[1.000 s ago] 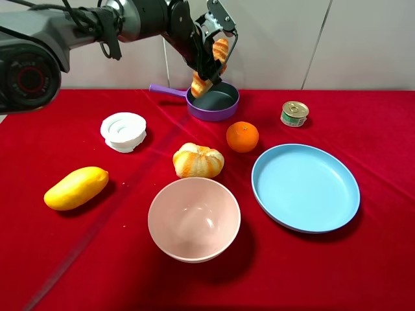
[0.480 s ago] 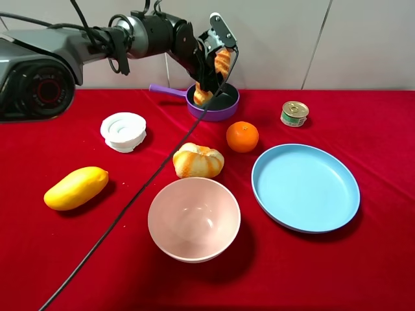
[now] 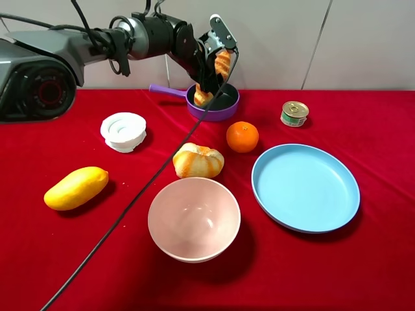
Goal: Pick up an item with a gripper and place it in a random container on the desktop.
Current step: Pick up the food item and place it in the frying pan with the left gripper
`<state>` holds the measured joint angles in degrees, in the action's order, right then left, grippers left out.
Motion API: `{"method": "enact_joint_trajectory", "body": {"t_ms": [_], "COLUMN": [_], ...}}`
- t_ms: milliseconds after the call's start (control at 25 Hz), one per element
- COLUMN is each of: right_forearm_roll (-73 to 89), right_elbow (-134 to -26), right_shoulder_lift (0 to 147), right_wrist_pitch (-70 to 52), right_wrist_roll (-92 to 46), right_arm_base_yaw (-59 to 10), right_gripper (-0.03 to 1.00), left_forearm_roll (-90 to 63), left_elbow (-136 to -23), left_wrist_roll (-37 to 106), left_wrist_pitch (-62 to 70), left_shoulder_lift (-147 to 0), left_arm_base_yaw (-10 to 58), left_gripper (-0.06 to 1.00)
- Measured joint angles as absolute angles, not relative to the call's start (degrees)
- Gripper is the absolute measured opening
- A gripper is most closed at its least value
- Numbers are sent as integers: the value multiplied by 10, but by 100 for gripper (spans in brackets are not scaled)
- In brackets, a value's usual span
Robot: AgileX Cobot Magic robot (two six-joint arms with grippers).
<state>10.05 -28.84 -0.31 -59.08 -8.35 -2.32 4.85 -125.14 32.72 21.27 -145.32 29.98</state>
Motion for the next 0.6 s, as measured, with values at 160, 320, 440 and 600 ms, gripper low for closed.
{"method": "enact_joint_trajectory", "body": {"t_ms": [160,320,440,600], "right_forearm_roll": [100,100,100,100], "right_elbow": [-288,-288,-288,-288], "right_shoulder_lift": [-3,-3,-3,-3], "right_wrist_pitch": [-591,-591,-591,-590], "right_wrist_roll": [-83,-83,-83,-83], "right_arm_base_yaw": [-23,-23,-23,-23], "right_gripper": [69,69,69,69], "left_forearm_roll": [49,49,49,49], "left_elbow": [-1251,-1251,-1251,-1251], "left_wrist_roll": [327,327,327,329], "left_wrist_pitch": [213,213,213,213], "left_shoulder_lift": [-1454,-1454,-1454,-1454], "left_arm_base_yaw": [300,300,300,300], "left_gripper": [64,64,64,64]}}
